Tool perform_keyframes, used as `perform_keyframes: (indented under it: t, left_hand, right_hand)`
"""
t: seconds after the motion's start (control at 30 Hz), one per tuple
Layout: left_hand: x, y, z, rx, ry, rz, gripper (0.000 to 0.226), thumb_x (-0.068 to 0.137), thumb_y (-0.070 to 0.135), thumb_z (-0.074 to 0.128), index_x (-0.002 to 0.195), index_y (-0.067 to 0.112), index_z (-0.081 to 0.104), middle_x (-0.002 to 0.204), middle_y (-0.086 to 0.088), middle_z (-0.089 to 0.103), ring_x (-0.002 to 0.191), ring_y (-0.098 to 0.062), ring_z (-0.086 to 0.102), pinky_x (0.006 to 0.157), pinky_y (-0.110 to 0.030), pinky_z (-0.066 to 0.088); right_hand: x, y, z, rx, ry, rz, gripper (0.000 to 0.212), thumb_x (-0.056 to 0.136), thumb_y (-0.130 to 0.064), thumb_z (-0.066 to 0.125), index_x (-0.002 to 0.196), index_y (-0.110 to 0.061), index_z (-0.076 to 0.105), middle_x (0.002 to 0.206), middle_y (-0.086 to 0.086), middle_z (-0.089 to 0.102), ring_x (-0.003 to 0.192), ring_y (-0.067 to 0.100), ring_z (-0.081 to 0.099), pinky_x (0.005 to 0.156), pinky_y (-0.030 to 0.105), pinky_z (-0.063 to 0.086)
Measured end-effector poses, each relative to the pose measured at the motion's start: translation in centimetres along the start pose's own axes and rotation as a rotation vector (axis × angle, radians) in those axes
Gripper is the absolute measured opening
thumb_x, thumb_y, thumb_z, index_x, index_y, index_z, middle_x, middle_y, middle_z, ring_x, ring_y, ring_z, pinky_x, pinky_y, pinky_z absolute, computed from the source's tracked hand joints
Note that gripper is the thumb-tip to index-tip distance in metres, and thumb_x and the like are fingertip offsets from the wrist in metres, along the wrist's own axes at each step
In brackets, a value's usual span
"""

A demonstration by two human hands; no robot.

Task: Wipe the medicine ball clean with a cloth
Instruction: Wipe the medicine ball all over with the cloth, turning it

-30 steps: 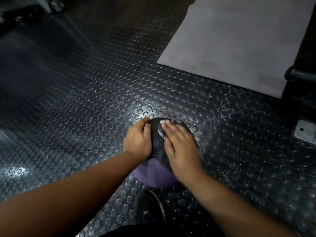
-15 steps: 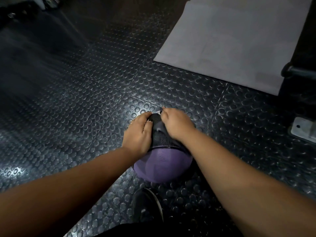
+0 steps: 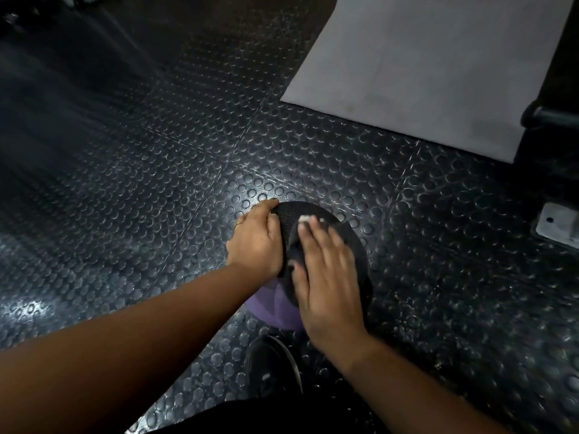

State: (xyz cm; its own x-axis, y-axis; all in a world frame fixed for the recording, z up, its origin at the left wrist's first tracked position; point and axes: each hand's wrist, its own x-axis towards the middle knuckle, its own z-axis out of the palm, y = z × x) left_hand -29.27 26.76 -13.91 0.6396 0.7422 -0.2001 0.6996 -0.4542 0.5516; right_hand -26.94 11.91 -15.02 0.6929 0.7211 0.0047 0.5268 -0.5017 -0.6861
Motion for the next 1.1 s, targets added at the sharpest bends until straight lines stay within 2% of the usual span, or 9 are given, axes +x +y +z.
perform_keyframes:
  t: [0.1,0.27,0.47,0.57,0.67,0.73,0.87,1.0,1.1]
  left_hand:
    - [-1.1,0.4,0.5,0.003,0.008,-0.033,0.056,0.089,0.048,0.018,0.134,0.035,0.049,0.137,0.006,0.058,0.126,-0.023,0.047,0.107,-0.056,0.036]
    - [-2.9,-0.3,1.0,0.011,0.063,0.046,0.067,0.086,0.049,0.014,0.136,0.023,0.049,0.14,0.005,0.051,0.132,-0.016,0.039,0.112,-0.047,0.03]
    - [-3.4,-0.8,0.7,0.006,0.1,0.077,0.06,0.091,0.042,0.024,0.138,0.015,0.051,0.139,-0.001,0.053,0.129,-0.016,0.042,0.111,-0.041,0.033]
    - [-3.1,-0.9,0.5,-0.046,0.118,0.057,0.057,0.091,0.043,0.029,0.134,0.017,0.055,0.132,0.0,0.058,0.124,-0.016,0.048,0.107,-0.04,0.038]
    - [-2.7,-1.4,0.4,-0.105,0.143,0.005,0.051,0.091,0.038,0.033,0.13,0.017,0.058,0.127,0.0,0.06,0.119,-0.018,0.052,0.104,-0.041,0.042]
    - [-2.8,-1.9,0.3,-0.136,0.16,-0.017,0.05,0.092,0.036,0.034,0.13,0.015,0.058,0.127,-0.001,0.061,0.117,-0.018,0.053,0.103,-0.037,0.042]
    - [-2.3,-2.6,0.1,-0.174,0.166,-0.047,0.053,0.091,0.035,0.034,0.132,0.013,0.059,0.13,-0.003,0.062,0.118,-0.019,0.056,0.102,-0.034,0.043]
    - [-2.2,-3.0,0.0,-0.228,0.123,-0.04,0.052,0.09,0.04,0.035,0.131,0.017,0.058,0.128,-0.003,0.062,0.117,-0.019,0.056,0.104,-0.042,0.044]
    - [-2.2,-3.1,-0.1,-0.203,0.085,-0.01,0.051,0.091,0.047,0.034,0.13,0.023,0.056,0.125,0.002,0.061,0.116,-0.019,0.055,0.103,-0.047,0.044]
  right_hand:
    - [-2.1,1.2,0.4,-0.046,0.006,-0.081,0.054,0.102,-0.043,0.014,0.152,-0.023,0.02,0.16,-0.006,0.013,0.147,0.017,0.009,0.118,0.042,0.013]
    - [4.6,0.6,-0.7,-0.046,-0.004,0.05,0.054,0.098,-0.041,0.015,0.14,-0.023,0.044,0.146,-0.004,0.043,0.137,0.02,0.035,0.114,0.042,0.027]
    - [14.6,2.0,0.4,-0.038,-0.49,0.071,0.033,0.101,-0.029,0.029,0.106,-0.017,0.06,0.112,0.008,0.06,0.106,0.027,0.055,0.082,0.033,0.041]
    - [16.7,4.2,0.6,-0.095,-0.679,0.186,0.035,0.1,-0.012,0.031,0.128,-0.011,0.053,0.132,0.015,0.052,0.114,0.031,0.052,0.089,0.031,0.04]
    - [15.3,3.8,0.2,-0.044,-0.577,0.19,0.032,0.101,-0.02,0.031,0.116,-0.008,0.056,0.113,0.012,0.06,0.1,0.028,0.056,0.078,0.03,0.044]
    - [12.5,1.9,-0.4,0.055,-0.361,0.142,0.035,0.1,-0.03,0.031,0.109,-0.015,0.061,0.097,0.003,0.062,0.09,0.021,0.055,0.07,0.029,0.041]
    - [4.3,-1.3,-0.4,-0.023,-0.036,-0.152,0.044,0.097,-0.035,0.029,0.135,-0.025,0.05,0.141,-0.005,0.049,0.13,0.019,0.039,0.108,0.037,0.027]
    - [0.4,1.0,0.1,0.013,-0.032,-0.28,0.046,0.098,-0.032,0.031,0.144,-0.028,0.04,0.153,-0.011,0.032,0.141,0.014,0.025,0.116,0.034,0.011]
    - [-1.1,3.9,0.8,0.236,0.074,-0.213,0.044,0.099,-0.025,0.034,0.143,-0.023,0.043,0.152,-0.011,0.034,0.143,0.013,0.024,0.118,0.04,0.019]
